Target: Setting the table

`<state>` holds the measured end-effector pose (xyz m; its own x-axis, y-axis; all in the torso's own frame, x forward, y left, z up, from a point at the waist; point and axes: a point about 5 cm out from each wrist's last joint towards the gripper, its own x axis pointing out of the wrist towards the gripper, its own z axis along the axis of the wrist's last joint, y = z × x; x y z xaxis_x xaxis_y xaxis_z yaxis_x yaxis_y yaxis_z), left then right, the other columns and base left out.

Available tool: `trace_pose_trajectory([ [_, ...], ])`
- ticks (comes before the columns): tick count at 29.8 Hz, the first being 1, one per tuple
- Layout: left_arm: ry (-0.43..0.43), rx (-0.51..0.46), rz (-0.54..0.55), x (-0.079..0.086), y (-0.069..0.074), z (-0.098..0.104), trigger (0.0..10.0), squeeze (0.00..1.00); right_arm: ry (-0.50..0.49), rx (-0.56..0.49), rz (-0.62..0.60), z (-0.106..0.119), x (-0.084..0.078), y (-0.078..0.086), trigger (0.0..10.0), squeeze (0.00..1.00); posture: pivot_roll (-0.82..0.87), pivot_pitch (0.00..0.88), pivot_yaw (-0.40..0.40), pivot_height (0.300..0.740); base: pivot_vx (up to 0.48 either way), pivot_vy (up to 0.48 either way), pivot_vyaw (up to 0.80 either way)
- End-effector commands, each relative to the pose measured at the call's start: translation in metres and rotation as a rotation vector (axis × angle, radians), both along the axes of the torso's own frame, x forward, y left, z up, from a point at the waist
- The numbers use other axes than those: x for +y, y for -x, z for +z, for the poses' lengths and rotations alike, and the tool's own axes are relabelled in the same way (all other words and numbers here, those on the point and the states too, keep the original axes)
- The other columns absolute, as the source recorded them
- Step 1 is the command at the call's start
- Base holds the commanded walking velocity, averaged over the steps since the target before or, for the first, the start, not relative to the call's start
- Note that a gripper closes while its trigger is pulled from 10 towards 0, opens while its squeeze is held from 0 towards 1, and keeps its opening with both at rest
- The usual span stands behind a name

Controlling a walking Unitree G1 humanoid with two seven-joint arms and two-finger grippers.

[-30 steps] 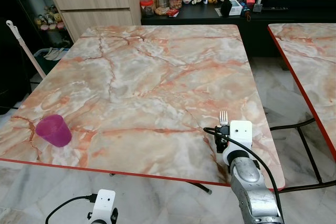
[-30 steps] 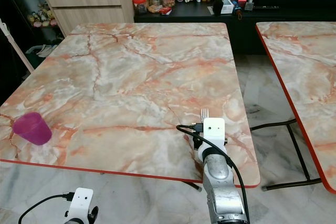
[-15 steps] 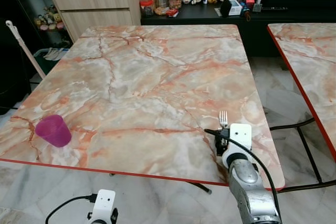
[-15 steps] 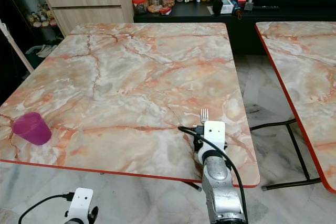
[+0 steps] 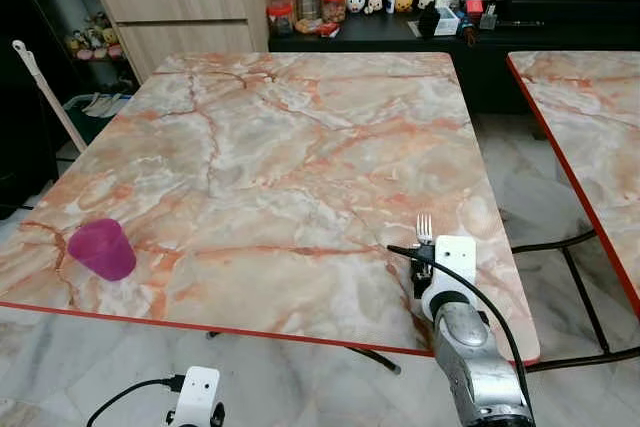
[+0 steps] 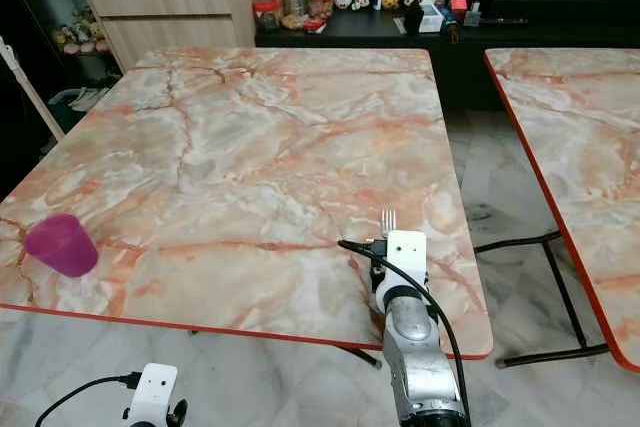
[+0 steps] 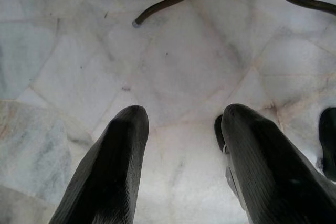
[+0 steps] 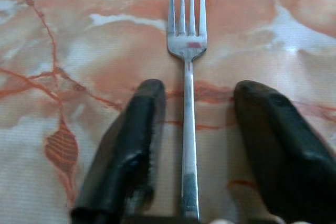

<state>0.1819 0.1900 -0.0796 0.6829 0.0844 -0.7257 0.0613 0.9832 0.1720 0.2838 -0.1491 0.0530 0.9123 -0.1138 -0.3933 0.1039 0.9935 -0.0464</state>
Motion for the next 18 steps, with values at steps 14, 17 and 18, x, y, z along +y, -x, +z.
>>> trace_pose_trajectory([
  [14, 0.013, 0.048, -0.013, -0.0004, 0.004, -0.0033, 10.0, 0.0, -0.018, 0.031, 0.052, -0.0036, 0.008, -0.004, 0.0, 0.0, -0.01, 0.0, 0.026, 0.74, 0.0, 0.0, 0.0],
  [17, 0.013, 0.05, -0.015, -0.0005, 0.004, -0.0034, 10.0, 0.0, -0.021, 0.028, 0.056, -0.003, 0.0093, -0.0051, 0.0, 0.0, -0.01, 0.0, 0.024, 0.74, 0.0, 0.0, 0.0],
  [18, 0.014, 0.051, -0.016, -0.0007, 0.004, -0.0035, 10.0, 0.0, -0.021, 0.028, 0.059, -0.0034, 0.0095, -0.0056, 0.0, 0.0, -0.01, 0.0, 0.022, 0.74, 0.0, 0.0, 0.0],
])
